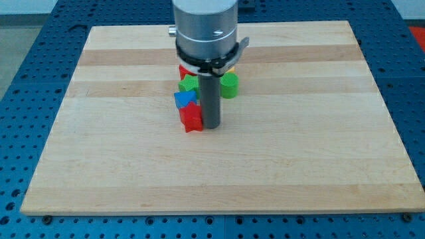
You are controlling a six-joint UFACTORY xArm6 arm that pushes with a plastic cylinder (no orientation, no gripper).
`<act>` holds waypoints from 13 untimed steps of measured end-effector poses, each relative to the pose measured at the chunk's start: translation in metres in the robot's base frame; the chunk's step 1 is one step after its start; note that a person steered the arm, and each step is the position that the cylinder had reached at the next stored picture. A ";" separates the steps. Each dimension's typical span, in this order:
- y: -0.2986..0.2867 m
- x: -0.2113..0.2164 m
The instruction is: Push red star slightly up and left
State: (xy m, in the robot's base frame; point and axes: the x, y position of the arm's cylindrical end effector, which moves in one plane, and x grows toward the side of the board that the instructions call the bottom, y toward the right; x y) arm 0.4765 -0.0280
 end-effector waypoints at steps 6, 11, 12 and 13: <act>-0.097 0.023; -0.143 -0.065; -0.126 -0.066; -0.119 -0.085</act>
State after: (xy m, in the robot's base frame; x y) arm 0.3919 -0.1474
